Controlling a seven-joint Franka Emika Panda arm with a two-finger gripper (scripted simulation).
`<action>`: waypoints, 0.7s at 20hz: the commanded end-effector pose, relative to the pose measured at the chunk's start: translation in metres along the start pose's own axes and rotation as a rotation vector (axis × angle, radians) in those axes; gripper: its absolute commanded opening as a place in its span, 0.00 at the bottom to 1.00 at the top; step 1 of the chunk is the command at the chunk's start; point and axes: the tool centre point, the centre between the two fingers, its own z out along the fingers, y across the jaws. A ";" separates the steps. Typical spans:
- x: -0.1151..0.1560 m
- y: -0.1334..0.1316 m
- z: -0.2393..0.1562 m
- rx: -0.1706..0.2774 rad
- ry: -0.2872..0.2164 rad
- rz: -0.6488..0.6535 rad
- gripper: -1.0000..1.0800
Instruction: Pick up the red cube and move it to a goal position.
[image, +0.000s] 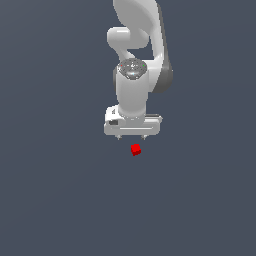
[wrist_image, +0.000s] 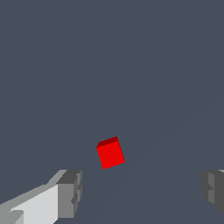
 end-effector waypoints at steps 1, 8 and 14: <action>0.000 0.000 0.000 0.000 0.000 0.000 0.96; -0.003 -0.003 0.015 -0.001 -0.002 -0.033 0.96; -0.011 -0.010 0.054 -0.002 -0.006 -0.116 0.96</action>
